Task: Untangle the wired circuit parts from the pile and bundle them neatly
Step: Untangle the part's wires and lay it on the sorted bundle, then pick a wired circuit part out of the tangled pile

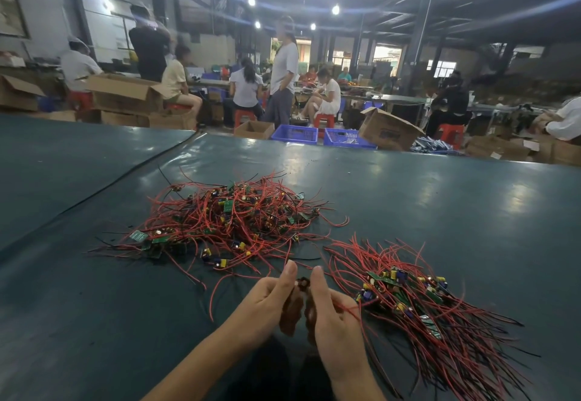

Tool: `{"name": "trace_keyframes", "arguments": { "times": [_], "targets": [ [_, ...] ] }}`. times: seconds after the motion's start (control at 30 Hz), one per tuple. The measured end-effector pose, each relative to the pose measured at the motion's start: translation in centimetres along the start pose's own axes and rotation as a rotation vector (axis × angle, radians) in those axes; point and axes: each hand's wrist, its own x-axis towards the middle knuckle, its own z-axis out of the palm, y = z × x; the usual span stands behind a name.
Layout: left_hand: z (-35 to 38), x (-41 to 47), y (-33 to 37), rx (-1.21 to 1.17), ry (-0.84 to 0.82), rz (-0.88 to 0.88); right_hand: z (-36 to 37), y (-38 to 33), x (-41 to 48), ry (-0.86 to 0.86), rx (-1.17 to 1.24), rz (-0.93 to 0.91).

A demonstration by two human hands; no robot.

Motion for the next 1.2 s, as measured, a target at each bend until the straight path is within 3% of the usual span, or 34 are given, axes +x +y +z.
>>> {"name": "trace_keyframes", "arguments": {
  "times": [0.1,0.27,0.33,0.47,0.63,0.83,0.97,1.07,1.2],
  "targets": [
    [-0.6,0.0,-0.6,0.161,0.109,0.052,-1.0,-0.3,0.4,0.202,0.093,0.152],
    [-3.7,0.1,-1.7,1.021,0.516,0.358,-3.8,-1.3,1.2,0.388,0.557,0.265],
    [-4.9,0.3,-2.0,1.158,0.576,0.273,-4.5,-1.6,1.5,0.410,0.674,0.258],
    [-6.8,0.6,-3.4,1.294,0.512,-0.071,-4.8,-1.7,1.6,0.391,0.728,0.239],
    [-7.5,0.7,-3.8,1.335,0.527,-0.111,-4.2,-1.6,1.5,0.371,0.684,0.268],
    [-7.9,0.4,-3.5,1.309,0.542,-0.059,-3.9,-1.6,1.4,0.375,0.656,0.281],
    [-7.4,0.4,-2.6,1.145,0.660,0.276,-3.8,-1.6,1.3,0.374,0.633,0.281],
    [-6.3,0.6,-1.5,0.715,0.698,0.439,-3.7,-1.5,1.3,0.369,0.606,0.284],
    [-4.4,0.7,-0.2,0.082,0.681,0.292,-3.7,-1.1,1.4,0.354,0.568,0.261]
  ]
}}
